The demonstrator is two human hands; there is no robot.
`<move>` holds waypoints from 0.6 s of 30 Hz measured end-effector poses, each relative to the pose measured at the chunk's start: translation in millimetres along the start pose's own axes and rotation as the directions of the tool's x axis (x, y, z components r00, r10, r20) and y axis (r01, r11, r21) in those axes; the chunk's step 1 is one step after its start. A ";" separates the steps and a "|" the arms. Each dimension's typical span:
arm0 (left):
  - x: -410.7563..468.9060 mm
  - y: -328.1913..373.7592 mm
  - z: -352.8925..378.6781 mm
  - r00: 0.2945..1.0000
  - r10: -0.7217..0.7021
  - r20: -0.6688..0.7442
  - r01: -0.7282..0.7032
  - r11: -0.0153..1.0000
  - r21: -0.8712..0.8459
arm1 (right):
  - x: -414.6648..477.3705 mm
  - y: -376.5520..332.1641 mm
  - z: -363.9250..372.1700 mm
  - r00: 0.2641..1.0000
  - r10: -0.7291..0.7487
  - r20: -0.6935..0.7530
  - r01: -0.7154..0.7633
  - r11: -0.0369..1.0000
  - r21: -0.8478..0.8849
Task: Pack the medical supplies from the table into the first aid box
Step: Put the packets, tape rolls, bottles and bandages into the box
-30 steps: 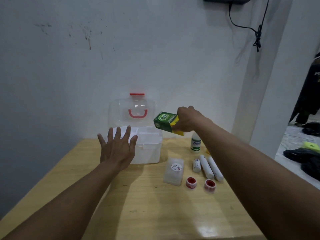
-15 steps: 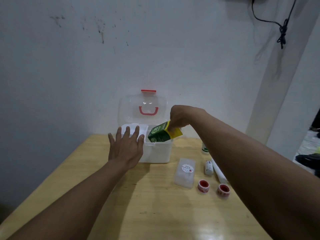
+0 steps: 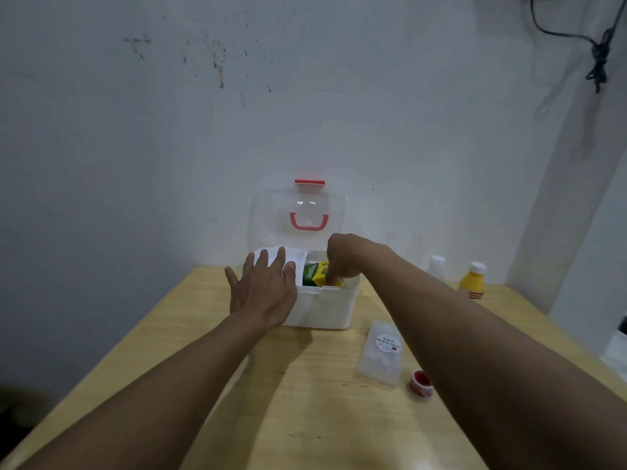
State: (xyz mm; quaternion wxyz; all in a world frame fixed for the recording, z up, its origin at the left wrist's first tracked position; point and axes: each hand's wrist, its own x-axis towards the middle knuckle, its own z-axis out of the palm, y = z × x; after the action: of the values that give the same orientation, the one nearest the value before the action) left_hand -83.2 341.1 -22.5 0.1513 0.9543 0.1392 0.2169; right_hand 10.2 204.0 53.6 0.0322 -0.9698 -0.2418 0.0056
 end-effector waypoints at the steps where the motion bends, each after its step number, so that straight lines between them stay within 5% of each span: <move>1: 2.7 -1.0 -1.0 1.000 0.005 0.004 -0.005 1.000 0.018 | 2.0 -0.4 3.6 1.000 0.000 0.000 0.000 1.000 0.001; 18: 4.9 -9.0 6.8 0.998 0.063 -0.005 -0.062 0.994 0.087 | 16.5 1.1 26.9 0.998 -0.058 0.021 0.060 0.992 -0.107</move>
State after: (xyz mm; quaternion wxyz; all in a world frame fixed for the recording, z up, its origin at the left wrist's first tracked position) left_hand -77.7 349.4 -29.7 0.1022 0.9631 0.1191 0.2189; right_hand 24.5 212.4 26.7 -0.0222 -0.9625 -0.2705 0.0005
